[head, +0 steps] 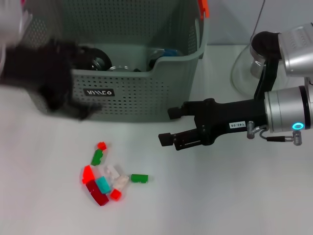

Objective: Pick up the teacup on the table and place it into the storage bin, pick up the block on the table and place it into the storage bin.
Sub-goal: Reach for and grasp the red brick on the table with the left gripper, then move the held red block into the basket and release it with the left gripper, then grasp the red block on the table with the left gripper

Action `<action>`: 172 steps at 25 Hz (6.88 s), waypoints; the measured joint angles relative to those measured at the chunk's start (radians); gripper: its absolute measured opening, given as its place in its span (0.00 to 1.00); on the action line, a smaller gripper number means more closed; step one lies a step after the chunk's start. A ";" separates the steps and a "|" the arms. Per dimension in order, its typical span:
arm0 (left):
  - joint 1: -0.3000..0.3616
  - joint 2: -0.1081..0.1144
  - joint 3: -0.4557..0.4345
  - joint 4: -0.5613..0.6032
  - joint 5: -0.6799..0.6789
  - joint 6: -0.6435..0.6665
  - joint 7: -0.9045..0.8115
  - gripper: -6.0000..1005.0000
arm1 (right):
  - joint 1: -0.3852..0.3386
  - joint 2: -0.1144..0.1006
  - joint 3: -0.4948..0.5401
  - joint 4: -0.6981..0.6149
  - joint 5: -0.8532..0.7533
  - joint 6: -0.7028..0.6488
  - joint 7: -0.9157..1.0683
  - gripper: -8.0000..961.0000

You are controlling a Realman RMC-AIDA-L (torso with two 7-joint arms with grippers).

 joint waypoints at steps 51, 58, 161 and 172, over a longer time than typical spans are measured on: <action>-0.012 -0.014 0.655 -0.395 0.457 -0.150 0.452 0.83 | -0.003 0.020 0.092 0.128 0.017 0.066 0.015 0.98; -0.012 -0.014 0.667 -0.424 0.458 -0.188 0.454 0.51 | -0.003 0.019 0.095 0.128 0.017 0.067 0.015 0.98; -0.445 0.192 -0.255 -0.838 0.152 -0.580 -0.419 0.49 | -0.006 -0.029 0.036 0.117 0.003 0.002 -0.003 0.98; -0.087 0.089 -0.253 -0.259 -0.276 0.038 -0.222 0.77 | -0.003 -0.043 0.017 0.104 0.003 -0.003 0.000 0.98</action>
